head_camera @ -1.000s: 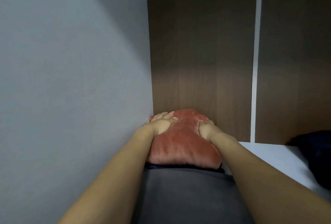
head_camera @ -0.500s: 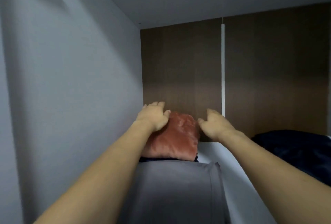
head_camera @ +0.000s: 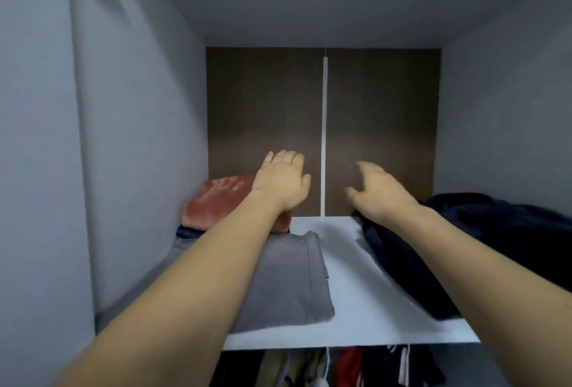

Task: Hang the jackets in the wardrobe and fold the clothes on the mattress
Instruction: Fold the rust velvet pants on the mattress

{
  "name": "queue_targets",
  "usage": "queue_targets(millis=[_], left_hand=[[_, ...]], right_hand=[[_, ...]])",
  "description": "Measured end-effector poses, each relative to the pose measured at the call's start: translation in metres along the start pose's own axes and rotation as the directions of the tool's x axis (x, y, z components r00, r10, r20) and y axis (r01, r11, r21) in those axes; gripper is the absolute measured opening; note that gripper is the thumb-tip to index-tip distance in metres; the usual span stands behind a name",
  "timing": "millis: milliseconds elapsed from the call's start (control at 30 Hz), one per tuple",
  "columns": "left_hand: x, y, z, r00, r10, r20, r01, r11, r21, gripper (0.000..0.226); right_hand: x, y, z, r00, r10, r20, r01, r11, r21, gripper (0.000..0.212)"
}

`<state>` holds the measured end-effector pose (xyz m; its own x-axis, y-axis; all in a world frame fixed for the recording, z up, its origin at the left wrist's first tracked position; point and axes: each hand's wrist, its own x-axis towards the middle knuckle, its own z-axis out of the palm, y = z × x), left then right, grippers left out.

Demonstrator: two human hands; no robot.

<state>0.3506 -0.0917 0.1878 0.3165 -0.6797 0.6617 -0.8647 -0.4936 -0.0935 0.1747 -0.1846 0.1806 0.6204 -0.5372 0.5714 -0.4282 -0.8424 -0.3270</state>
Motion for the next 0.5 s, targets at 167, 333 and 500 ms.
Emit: queue_targets(millis=[167,333,500], left_hand=[[-0.023,0.042,0.013,0.997,0.077,-0.005,-0.077,0.993,-0.091,0.058],[-0.044,0.108,-0.004,0.978,0.188,-0.091,-0.2,0.97,-0.139,0.058],[-0.085,0.207,-0.052,0.927,0.318,-0.2,-0.357,0.911,-0.206,0.057]], right_hand=[[-0.075,0.019,-0.036,0.994,0.106,0.041,-0.1,0.986,-0.13,0.07],[-0.156,0.034,-0.1,0.983,0.181,-0.033,-0.184,0.962,-0.203,0.066],[-0.244,0.054,-0.176,0.947,0.303,-0.107,-0.321,0.913,-0.253,0.05]])
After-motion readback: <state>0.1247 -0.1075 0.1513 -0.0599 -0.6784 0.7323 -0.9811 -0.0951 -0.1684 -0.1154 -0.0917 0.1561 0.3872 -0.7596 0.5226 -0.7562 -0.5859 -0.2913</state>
